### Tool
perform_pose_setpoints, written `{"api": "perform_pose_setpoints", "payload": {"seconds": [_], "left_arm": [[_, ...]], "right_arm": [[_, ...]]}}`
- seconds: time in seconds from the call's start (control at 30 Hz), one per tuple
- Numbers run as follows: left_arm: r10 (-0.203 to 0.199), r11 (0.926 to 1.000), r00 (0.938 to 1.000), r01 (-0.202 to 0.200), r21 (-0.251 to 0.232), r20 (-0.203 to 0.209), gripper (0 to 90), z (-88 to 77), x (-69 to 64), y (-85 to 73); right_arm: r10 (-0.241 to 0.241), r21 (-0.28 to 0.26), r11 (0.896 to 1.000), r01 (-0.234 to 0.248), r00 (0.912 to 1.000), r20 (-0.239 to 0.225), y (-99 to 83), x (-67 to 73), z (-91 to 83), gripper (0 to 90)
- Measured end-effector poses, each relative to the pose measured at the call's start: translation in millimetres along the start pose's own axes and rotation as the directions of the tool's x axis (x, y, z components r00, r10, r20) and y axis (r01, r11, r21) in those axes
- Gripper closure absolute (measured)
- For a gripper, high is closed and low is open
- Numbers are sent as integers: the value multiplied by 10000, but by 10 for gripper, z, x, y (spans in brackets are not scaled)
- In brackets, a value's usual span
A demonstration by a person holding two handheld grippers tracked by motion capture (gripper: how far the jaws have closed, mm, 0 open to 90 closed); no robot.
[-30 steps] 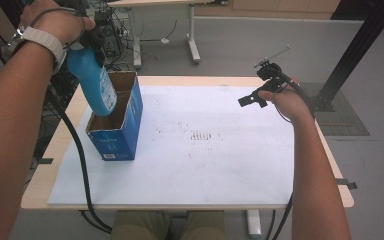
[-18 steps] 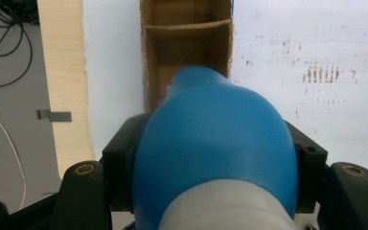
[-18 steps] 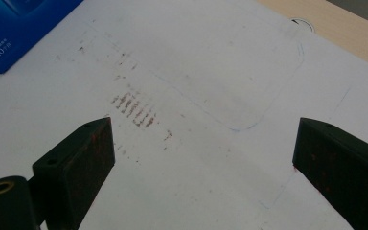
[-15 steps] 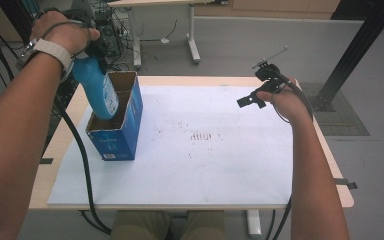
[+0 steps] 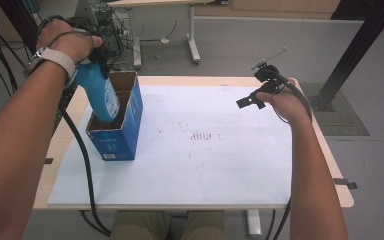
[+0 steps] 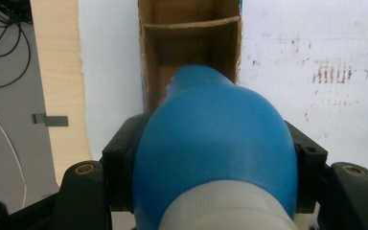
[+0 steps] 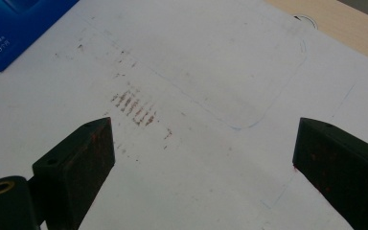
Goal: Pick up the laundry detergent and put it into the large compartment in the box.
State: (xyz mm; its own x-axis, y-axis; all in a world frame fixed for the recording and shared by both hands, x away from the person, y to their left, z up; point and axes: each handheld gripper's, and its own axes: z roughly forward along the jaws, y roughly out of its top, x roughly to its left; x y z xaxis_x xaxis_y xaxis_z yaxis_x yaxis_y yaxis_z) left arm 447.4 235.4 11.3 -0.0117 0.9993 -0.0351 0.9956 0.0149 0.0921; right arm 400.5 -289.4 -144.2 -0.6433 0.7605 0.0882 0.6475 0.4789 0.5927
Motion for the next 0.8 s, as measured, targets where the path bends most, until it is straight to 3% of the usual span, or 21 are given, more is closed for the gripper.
{"api": "perform_pose_setpoints", "payload": {"seconds": [0.8], "left_arm": [[124, 9998, 9999, -124, 152, 28, 376, 401, 71, 35]], "right_arm": [[73, -24, 10000, -73, 9999, -76, -41, -8, 33, 70]]}}
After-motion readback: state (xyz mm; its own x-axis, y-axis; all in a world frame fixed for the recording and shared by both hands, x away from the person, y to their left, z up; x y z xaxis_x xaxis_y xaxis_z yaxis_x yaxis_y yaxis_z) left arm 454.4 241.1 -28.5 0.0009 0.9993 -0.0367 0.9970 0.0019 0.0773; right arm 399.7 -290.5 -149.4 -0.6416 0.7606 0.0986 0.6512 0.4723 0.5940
